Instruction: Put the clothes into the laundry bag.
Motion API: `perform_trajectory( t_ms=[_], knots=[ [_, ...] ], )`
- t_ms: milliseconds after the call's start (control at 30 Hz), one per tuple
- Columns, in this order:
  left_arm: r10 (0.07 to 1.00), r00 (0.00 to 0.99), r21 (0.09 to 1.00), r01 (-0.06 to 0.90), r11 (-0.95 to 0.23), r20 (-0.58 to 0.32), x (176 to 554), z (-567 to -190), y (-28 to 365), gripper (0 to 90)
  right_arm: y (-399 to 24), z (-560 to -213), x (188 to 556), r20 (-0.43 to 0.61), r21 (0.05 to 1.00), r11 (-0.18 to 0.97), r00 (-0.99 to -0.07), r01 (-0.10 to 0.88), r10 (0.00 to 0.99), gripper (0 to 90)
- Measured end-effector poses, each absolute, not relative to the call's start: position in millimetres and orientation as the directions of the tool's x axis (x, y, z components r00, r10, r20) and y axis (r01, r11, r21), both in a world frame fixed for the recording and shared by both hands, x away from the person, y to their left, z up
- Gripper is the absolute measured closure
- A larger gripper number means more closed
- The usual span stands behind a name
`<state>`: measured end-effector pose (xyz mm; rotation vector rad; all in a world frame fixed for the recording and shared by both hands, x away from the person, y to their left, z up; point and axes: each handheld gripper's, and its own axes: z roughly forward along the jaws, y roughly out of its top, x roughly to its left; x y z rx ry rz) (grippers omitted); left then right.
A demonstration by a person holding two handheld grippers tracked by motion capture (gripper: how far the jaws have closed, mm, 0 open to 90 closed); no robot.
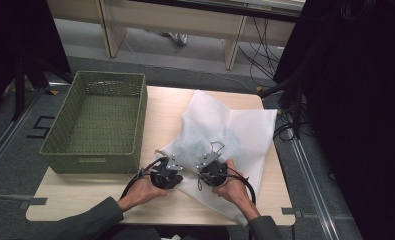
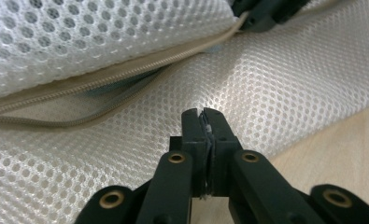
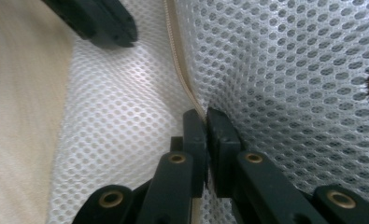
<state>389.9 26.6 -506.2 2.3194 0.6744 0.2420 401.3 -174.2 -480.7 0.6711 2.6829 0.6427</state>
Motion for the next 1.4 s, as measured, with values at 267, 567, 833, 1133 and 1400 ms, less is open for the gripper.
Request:
perform_trajectory(
  t_ms=[267,567,833,1133,1400],
  knots=[
    [0.491,0.871,0.66,0.365,-0.657,0.008,368.3,-505.4,25.6,88.6,-172.8,-483.5,411.1,-0.208,0.472,0.795,-0.829,0.38,0.52,88.1],
    [0.487,0.873,0.662,0.381,-0.645,-0.028,365.4,-505.6,28.6,87.7,-164.0,-484.0,423.9,-0.224,0.466,0.787,-0.807,0.404,0.546,87.9],
    [0.459,0.887,0.652,0.372,-0.66,-0.042,369.8,-503.1,34.5,78.7,-168.6,-481.1,420.6,-0.187,0.484,0.776,-0.819,0.404,0.543,87.1],
    [0.544,0.835,0.717,0.43,-0.548,-0.085,372.7,-493.7,42.1,62.3,-176.5,-476.2,414.8,-0.152,0.504,0.775,-0.844,0.382,0.515,85.4],
    [0.587,0.807,0.729,0.439,-0.525,-0.063,379.0,-495.5,43.8,59.4,-176.9,-467.5,402.3,-0.18,0.509,0.786,-0.849,0.351,0.496,86.2]
  ],
)
